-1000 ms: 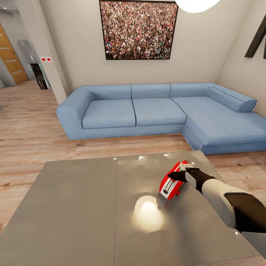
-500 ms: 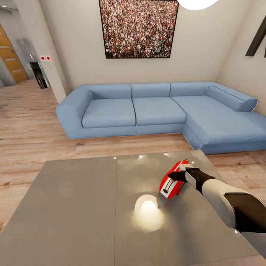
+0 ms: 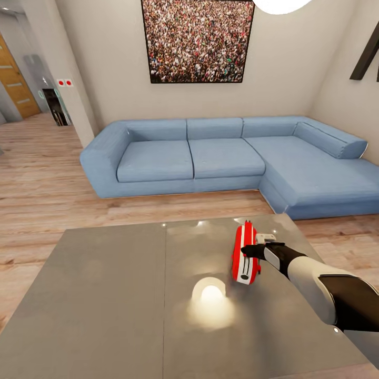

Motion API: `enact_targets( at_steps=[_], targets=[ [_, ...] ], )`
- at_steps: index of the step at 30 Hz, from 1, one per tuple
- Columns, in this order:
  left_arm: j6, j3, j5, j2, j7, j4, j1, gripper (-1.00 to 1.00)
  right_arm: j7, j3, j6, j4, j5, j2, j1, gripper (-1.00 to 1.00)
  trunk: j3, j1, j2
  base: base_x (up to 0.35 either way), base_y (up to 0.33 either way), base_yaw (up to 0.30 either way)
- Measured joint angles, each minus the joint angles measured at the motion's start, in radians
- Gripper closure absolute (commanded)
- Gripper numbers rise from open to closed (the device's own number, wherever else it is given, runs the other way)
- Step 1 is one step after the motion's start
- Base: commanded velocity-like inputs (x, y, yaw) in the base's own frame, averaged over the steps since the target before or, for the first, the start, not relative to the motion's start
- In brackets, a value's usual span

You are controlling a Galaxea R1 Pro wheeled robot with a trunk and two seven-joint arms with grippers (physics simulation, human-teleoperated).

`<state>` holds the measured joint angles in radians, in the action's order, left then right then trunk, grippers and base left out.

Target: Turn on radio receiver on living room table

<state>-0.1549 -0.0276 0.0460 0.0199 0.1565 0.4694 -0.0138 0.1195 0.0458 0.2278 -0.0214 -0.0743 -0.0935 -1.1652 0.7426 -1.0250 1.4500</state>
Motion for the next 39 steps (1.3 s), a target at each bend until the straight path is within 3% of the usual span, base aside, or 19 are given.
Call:
enact_targets(
  at_steps=[31,39],
  targets=[
    [-0.003,-0.003,0.005,0.002,-0.002,0.0,0.0,-1.0,0.007,0.012,0.004,0.001,0.001,0.0,0.0,1.0,0.0,0.0,0.0,0.0,0.0,0.0],
    [-0.003,-0.003,0.005,0.003,-0.003,0.0,0.0,-1.0,0.009,0.005,0.007,-0.001,0.002,0.0,0.0,1.0,-0.01,0.0,0.0,0.0,0.0,-0.005]
  ],
)
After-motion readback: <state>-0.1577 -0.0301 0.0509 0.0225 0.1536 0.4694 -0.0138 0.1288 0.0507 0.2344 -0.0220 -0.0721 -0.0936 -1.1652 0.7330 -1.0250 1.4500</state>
